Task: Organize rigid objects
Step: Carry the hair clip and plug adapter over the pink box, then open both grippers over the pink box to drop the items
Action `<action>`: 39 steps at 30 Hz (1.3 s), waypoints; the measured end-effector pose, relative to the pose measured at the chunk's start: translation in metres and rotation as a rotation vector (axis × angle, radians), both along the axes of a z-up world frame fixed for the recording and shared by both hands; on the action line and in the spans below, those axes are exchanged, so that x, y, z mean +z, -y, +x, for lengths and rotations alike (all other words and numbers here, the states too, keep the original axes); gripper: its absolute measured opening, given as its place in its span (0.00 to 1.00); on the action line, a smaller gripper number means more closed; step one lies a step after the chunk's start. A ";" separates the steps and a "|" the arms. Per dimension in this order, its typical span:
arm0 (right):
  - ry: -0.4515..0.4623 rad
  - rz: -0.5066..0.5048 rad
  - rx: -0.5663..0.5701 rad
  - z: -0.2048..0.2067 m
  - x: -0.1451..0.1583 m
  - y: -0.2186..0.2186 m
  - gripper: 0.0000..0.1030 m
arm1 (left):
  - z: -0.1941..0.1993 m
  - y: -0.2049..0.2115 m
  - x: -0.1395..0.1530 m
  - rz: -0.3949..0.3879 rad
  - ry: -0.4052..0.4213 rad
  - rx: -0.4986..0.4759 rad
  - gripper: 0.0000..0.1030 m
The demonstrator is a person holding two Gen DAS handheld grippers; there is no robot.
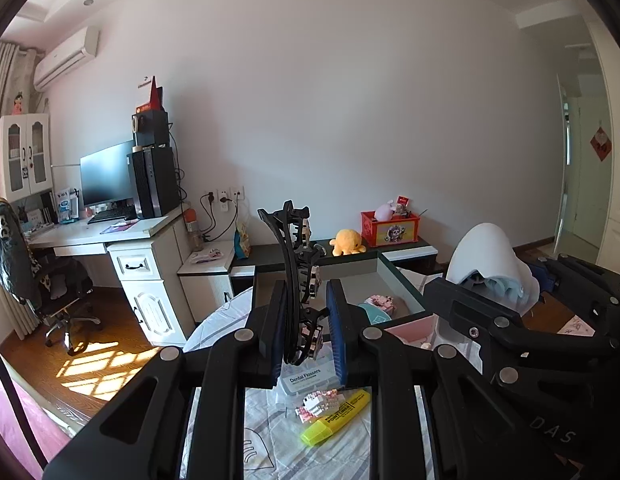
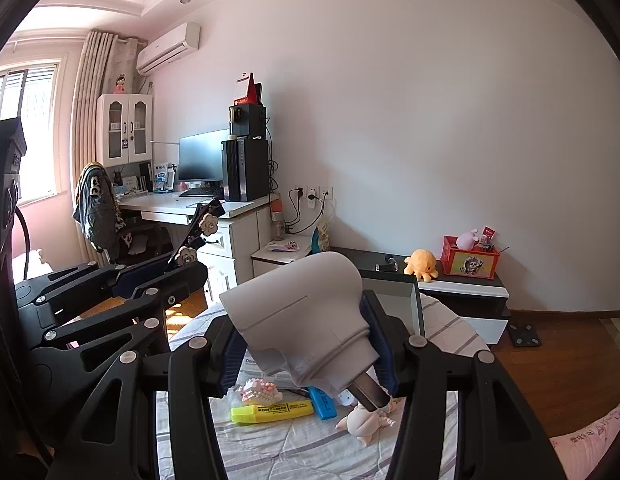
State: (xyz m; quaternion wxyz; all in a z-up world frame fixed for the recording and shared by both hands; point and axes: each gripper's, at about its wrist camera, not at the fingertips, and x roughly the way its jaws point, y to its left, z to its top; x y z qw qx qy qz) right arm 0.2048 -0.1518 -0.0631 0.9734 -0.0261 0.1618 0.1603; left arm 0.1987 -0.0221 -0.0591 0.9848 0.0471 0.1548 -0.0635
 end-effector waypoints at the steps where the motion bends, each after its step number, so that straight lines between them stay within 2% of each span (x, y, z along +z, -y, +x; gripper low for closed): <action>1: -0.009 0.003 0.005 0.009 0.000 0.002 0.53 | 0.009 0.002 -0.001 0.007 -0.006 0.000 0.19; 7: -0.060 -0.035 -0.003 0.083 -0.005 0.007 0.53 | 0.089 0.014 -0.009 0.071 -0.075 -0.008 0.19; 12: -0.140 -0.061 -0.008 0.158 -0.020 0.009 0.53 | 0.172 0.020 -0.024 0.112 -0.176 -0.009 0.19; 17: -0.256 -0.077 -0.009 0.226 -0.051 0.007 0.53 | 0.253 0.022 -0.055 0.131 -0.319 0.003 0.19; 19: -0.332 -0.062 0.016 0.249 -0.069 0.007 0.53 | 0.276 0.020 -0.071 0.145 -0.372 0.014 0.19; 23: -0.463 -0.057 0.042 0.279 -0.102 0.003 0.53 | 0.306 0.014 -0.104 0.159 -0.489 0.027 0.19; 29: -0.527 -0.052 0.054 0.288 -0.114 0.001 0.53 | 0.319 0.012 -0.122 0.162 -0.557 0.045 0.21; 31: -0.529 -0.036 0.051 0.287 -0.111 0.003 0.53 | 0.317 0.007 -0.122 0.134 -0.564 0.048 0.31; 33: -0.512 -0.031 0.033 0.278 -0.105 0.009 0.53 | 0.311 0.003 -0.119 0.122 -0.554 0.061 0.65; 35: -0.492 0.000 0.031 0.268 -0.096 0.012 0.58 | 0.297 -0.001 -0.110 0.096 -0.514 0.049 0.86; 37: -0.457 0.005 0.024 0.253 -0.086 0.011 0.65 | 0.278 -0.003 -0.098 0.082 -0.468 0.032 0.88; 39: -0.409 0.009 0.021 0.232 -0.072 0.010 0.76 | 0.256 -0.005 -0.083 0.079 -0.427 0.023 0.90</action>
